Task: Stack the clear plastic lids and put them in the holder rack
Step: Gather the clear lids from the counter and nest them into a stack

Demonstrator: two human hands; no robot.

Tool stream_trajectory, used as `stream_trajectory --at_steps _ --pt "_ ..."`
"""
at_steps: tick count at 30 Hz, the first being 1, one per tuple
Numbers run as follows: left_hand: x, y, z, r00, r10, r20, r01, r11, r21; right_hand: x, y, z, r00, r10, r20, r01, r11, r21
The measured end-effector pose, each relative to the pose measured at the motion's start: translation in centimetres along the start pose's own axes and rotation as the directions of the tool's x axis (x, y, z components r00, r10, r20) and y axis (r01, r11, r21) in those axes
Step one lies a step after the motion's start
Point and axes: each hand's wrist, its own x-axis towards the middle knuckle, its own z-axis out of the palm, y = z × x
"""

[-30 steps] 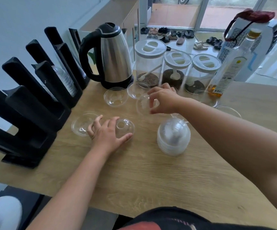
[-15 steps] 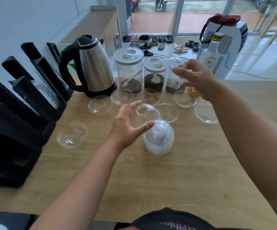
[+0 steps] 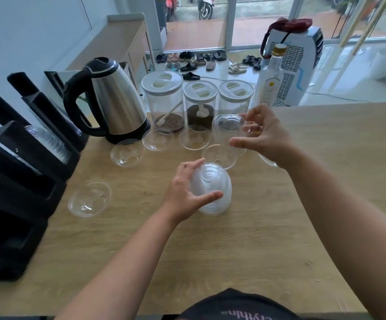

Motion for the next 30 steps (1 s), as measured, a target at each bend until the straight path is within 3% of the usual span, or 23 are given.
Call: stream_trajectory --at_steps 7,12,23,30 --pt "-0.4 0.0 0.7 1.000 -0.029 -0.007 0.029 0.998 -0.059 -2.5 -1.6 2.4 0.966 -0.041 0.254 0.112 0.955 -0.273" --pt "-0.8 0.1 0.6 0.999 -0.047 -0.020 0.045 0.991 -0.124 -3.3 -1.7 4.0 0.935 -0.065 0.349 0.218 0.882 -0.417" --pt "-2.8 -2.3 -1.1 0.993 -0.116 0.027 0.118 0.978 -0.171 -4.3 0.9 5.7 0.909 -0.108 0.402 0.322 0.794 -0.515" --pt "-2.7 -1.8 -0.5 0.994 -0.110 0.018 0.112 0.981 -0.161 -3.9 1.0 5.0 0.935 0.018 0.354 0.173 0.849 -0.500"
